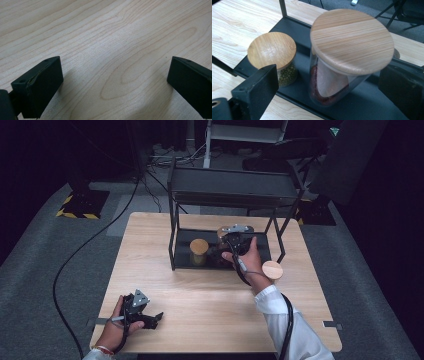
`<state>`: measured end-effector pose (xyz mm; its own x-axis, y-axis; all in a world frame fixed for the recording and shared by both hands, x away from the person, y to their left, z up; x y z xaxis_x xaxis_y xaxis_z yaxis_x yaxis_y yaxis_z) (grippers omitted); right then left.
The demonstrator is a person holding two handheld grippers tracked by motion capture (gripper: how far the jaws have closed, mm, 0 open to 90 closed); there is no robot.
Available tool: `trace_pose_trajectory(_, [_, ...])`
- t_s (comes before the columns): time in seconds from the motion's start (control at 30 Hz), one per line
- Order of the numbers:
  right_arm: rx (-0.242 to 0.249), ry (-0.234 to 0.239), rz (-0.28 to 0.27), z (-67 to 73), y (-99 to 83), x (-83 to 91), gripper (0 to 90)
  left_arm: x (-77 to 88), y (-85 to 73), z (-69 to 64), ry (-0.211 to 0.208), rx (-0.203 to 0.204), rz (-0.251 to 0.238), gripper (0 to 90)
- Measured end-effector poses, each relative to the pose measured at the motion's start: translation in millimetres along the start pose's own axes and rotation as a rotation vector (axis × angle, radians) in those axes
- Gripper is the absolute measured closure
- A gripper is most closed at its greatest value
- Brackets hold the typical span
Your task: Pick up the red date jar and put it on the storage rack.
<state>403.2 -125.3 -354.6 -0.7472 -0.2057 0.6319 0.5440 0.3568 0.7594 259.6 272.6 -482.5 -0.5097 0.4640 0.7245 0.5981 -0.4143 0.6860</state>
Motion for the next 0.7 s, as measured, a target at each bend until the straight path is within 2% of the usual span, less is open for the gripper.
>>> trace_pose_trajectory(0.2, [0.016,-0.006,-0.024,5.0,-2.9,14.7,3.2,0.1,0.1,0.0,0.0,0.0,0.001,0.0])
trace_pose_trajectory(0.4, [0.061,0.014,-0.055,9.7,-11.7,29.1,3.2,0.0,0.0,0.0,0.0,0.0,0.0,0.0])
trace_pose_trajectory(0.53, [0.077,0.073,-0.07,8.4,-16.8,40.4,3.2,0.0,0.1,0.1,0.0,-0.001,0.001,0.0])
trace_pose_trajectory(0.7, [0.107,0.098,-0.097,10.2,-24.2,53.8,3.2,0.0,0.0,0.0,0.0,0.0,0.0,0.0])
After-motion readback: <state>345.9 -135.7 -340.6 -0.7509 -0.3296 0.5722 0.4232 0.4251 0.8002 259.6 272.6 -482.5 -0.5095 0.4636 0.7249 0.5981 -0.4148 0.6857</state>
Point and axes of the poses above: each handheld gripper's, and its own axes: x roughly backward along the jaws, y roughly out of its top, z roughly to its left, the point moved 3 cm from there along -x, roughly forward along the jaws, and after that the axes turned 5 degrees about -y, right-handed, at the moved point
